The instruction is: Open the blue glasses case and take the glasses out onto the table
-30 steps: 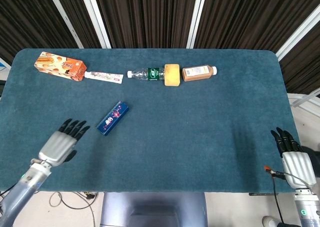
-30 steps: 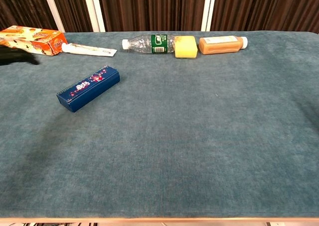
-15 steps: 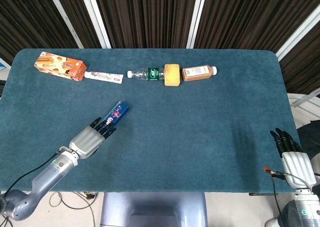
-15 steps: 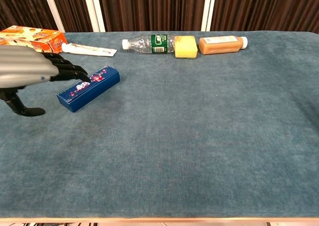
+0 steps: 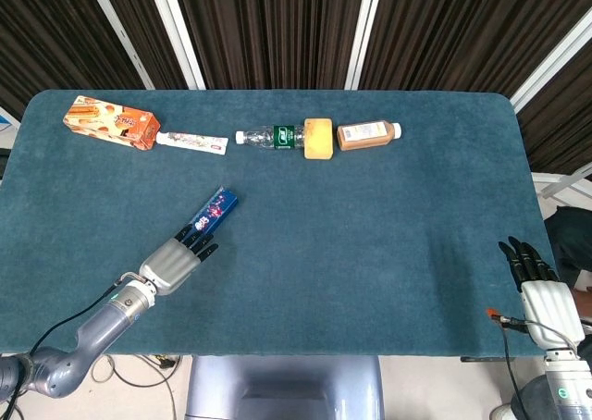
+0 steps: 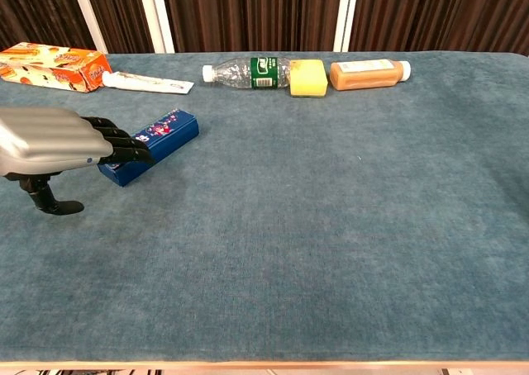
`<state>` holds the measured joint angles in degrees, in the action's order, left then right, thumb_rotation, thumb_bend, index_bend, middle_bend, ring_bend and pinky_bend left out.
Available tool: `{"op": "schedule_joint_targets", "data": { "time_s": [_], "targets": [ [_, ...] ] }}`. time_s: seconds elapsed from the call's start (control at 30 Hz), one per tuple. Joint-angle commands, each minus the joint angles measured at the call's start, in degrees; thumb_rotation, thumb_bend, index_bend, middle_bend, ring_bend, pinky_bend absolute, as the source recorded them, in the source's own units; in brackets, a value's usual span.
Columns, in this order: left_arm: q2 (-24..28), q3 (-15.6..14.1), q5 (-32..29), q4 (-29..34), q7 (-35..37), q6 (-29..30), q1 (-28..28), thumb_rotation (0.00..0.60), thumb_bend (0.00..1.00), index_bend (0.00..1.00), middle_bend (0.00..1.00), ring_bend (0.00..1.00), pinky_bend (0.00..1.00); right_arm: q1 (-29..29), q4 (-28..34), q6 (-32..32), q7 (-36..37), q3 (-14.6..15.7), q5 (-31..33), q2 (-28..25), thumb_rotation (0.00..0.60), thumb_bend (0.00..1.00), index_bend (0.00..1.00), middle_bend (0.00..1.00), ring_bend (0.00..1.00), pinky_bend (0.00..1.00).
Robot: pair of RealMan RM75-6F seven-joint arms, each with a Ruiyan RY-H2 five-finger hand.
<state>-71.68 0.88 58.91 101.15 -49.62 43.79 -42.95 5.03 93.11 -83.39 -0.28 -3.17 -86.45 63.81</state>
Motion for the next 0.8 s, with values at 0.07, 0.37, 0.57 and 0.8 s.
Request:
{"op": "schedule_joint_targets", "data": {
  "time_s": [0.07, 0.37, 0.57, 0.8],
  "targets": [
    [-0.08, -1.04, -1.13, -0.68, -0.41, 0.48, -0.68, 0.6, 0.34, 0.0, 0.05, 0.0, 0.0, 0.0, 0.0, 0.02, 0.07, 0.01, 0.02, 0.0, 0.6, 0.2, 0.0, 0.0, 0.0, 0.21],
    [1.61, -3.28, -2.93, -1.78, 0.76, 1.86, -0.94, 0.6, 0.35, 0.0, 0.08, 0.0, 0.0, -0.01, 0.09, 0.0, 0.13, 0.05, -0.02, -0.07, 0.6, 0.2, 0.0, 0.0, 0.0, 0.21],
    [2.93, -4.49, -3.24, -3.42, 2.84, 2.59, -0.39, 0.6, 0.35, 0.0, 0.08, 0.0, 0.0, -0.01, 0.17, -0.01, 0.05, 0.09, -0.05, -0.09, 0.6, 0.2, 0.0, 0.0, 0.0, 0.21],
    [3.21, -5.07, -3.49, -5.39, 5.1, 2.78, -0.18, 0.6, 0.35, 0.0, 0.08, 0.0, 0.0, -0.07, 0.32, -0.12, -0.08, 0.09, 0.0, -0.09, 0.6, 0.2, 0.0, 0.0, 0.0, 0.21]
  ]
}}
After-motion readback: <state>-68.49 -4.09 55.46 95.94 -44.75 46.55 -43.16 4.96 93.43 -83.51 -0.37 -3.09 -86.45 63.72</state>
